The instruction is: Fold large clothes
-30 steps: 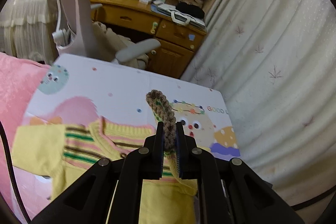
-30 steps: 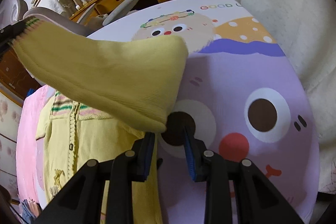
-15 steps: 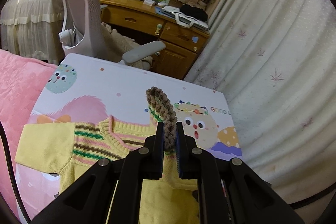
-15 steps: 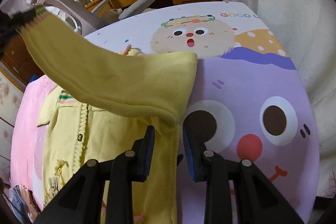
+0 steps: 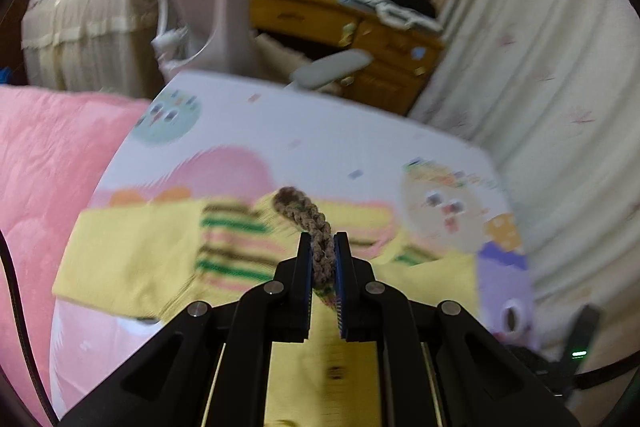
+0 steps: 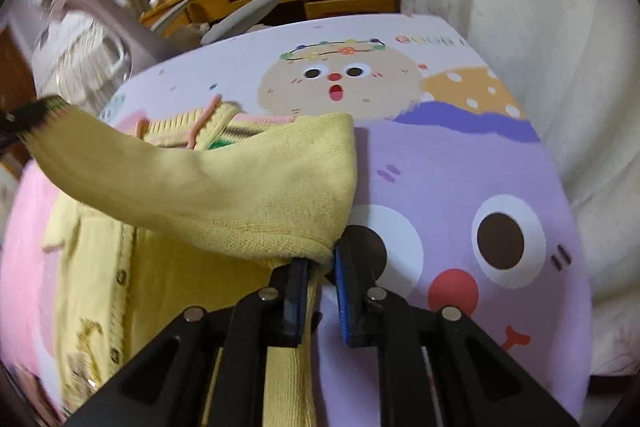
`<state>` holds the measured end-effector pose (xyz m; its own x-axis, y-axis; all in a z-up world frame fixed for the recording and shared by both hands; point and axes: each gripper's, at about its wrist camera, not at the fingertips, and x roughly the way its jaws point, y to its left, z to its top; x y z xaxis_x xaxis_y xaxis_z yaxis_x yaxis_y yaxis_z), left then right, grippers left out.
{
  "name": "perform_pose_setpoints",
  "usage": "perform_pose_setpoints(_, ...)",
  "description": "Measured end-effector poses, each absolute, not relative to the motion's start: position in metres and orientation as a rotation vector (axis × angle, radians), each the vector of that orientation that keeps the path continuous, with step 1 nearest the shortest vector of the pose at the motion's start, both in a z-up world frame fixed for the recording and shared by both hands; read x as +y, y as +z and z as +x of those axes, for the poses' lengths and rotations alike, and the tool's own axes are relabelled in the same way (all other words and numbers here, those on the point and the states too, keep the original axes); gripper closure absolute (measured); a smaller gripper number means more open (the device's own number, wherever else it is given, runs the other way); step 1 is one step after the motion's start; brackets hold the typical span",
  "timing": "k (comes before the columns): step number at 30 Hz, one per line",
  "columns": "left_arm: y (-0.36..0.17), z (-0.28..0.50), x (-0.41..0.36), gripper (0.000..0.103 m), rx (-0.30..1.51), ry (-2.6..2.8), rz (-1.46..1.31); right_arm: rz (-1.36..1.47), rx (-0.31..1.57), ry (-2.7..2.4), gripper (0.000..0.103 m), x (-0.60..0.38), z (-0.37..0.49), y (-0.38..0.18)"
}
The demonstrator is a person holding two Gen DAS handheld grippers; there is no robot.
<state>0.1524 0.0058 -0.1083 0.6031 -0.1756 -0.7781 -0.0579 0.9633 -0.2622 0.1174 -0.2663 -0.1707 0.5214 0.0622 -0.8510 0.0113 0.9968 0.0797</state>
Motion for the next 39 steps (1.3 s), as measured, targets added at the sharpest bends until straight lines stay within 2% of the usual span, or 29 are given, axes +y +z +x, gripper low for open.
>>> perform_pose_setpoints(6, -0.179, 0.151, 0.021, 0.095, 1.069, 0.007, -0.217, 0.023, 1.021, 0.026, 0.088, -0.258, 0.114, -0.172)
perform_pose_setpoints(9, -0.190, 0.144, 0.021, 0.092, 1.084, 0.015, -0.195, -0.006, 1.037, 0.033, 0.081, -0.257, 0.110, -0.170)
perform_pose_setpoints(10, -0.191, 0.144, 0.022, 0.089, 1.085, 0.015, -0.194, 0.011, 1.040, 0.048, 0.079, -0.259, 0.109, -0.169)
perform_pose_setpoints(14, -0.186, 0.144, 0.030, 0.063, 1.108, 0.026, -0.198, 0.088, 1.042, 0.128, 0.078, -0.270, 0.100, -0.156)
perform_pose_setpoints(17, -0.177, 0.147, 0.042, 0.058, 1.100, -0.006, -0.259, 0.111, 1.011, 0.152, 0.077, -0.281, 0.095, -0.137)
perform_pose_setpoints(19, -0.172, 0.150, 0.048, 0.058, 1.088, -0.023, -0.286, 0.136, 0.997, 0.130, 0.068, -0.289, 0.101, -0.128)
perform_pose_setpoints(24, -0.190, 0.171, 0.047, 0.058, 1.154, -0.062, -0.286, 0.194, 0.996, 0.112, 0.066, -0.303, 0.143, -0.128)
perform_pose_setpoints(25, -0.192, 0.173, 0.046, 0.058, 1.149, -0.060, -0.285, 0.197, 1.002, 0.114, 0.066, -0.303, 0.154, -0.131)
perform_pose_setpoints(27, -0.192, 0.178, 0.042, 0.074, 1.138, -0.073, -0.275, 0.202, 1.020, 0.115, 0.066, -0.303, 0.175, -0.140)
perform_pose_setpoints(28, -0.191, 0.183, 0.039, 0.086, 1.148, -0.080, -0.265, 0.209, 1.027, 0.116, 0.066, -0.303, 0.187, -0.145)
perform_pose_setpoints(33, -0.184, 0.197, 0.037, 0.096, 1.143, -0.063, -0.266, 0.213, 1.088, 0.119, 0.066, -0.302, 0.216, -0.167)
perform_pose_setpoints(34, -0.182, 0.198, 0.036, 0.098, 1.141, -0.060, -0.251, 0.220, 1.099, 0.123, 0.076, -0.303, 0.219, -0.171)
perform_pose_setpoints(35, -0.179, 0.197, 0.035, 0.099, 1.126, -0.048, -0.228, 0.218, 1.101, 0.124, 0.092, -0.303, 0.220, -0.173)
perform_pose_setpoints(36, -0.175, 0.196, 0.032, 0.099, 1.094, -0.028, -0.183, 0.194, 1.092, 0.106, 0.096, -0.303, 0.218, -0.172)
perform_pose_setpoints(39, -0.171, 0.194, 0.022, 0.101, 1.039, -0.001, -0.077, 0.129, 1.042, 0.068, 0.096, -0.300, 0.207, -0.169)
